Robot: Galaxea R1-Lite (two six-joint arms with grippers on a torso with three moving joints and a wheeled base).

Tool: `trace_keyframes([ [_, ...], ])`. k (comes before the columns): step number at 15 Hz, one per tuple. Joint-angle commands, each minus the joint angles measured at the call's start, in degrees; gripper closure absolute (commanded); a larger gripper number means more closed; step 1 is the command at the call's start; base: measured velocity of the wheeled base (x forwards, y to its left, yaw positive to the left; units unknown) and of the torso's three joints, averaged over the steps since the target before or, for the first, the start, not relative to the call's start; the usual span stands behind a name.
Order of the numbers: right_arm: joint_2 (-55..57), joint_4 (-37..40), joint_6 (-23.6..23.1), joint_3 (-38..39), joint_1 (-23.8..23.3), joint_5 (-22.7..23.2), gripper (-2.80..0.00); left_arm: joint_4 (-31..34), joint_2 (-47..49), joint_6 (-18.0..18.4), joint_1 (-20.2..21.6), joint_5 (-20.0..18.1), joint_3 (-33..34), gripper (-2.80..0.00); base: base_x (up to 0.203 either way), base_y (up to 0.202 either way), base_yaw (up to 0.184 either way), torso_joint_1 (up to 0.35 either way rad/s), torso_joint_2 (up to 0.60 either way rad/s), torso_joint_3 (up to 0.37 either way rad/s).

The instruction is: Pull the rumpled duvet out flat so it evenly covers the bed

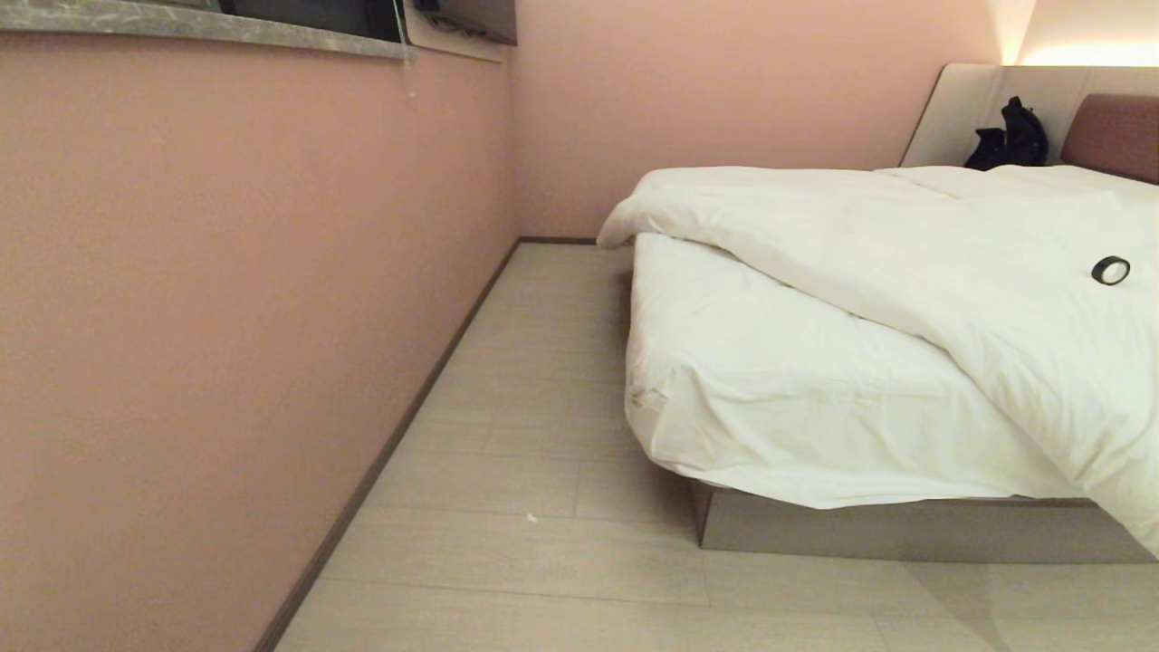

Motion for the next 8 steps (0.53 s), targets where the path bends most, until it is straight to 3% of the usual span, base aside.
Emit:
trace_keyframes([
  [1, 0.09, 0.01, 0.0, 0.0, 0.02, 0.0, 0.0, -0.06, 0.0, -0.16, 0.02, 0.01, 0.02, 0.0, 0.0, -0.158, 0.0, 0.004, 0.0, -0.001],
  [8, 0.09, 0.01, 0.0, 0.0, 0.02, 0.0, 0.0, -0.06, 0.0, -0.2, 0.02, 0.01, 0.02, 0.0, 0.0, -0.195, 0.0, 0.002, 0.0, 0.001],
])
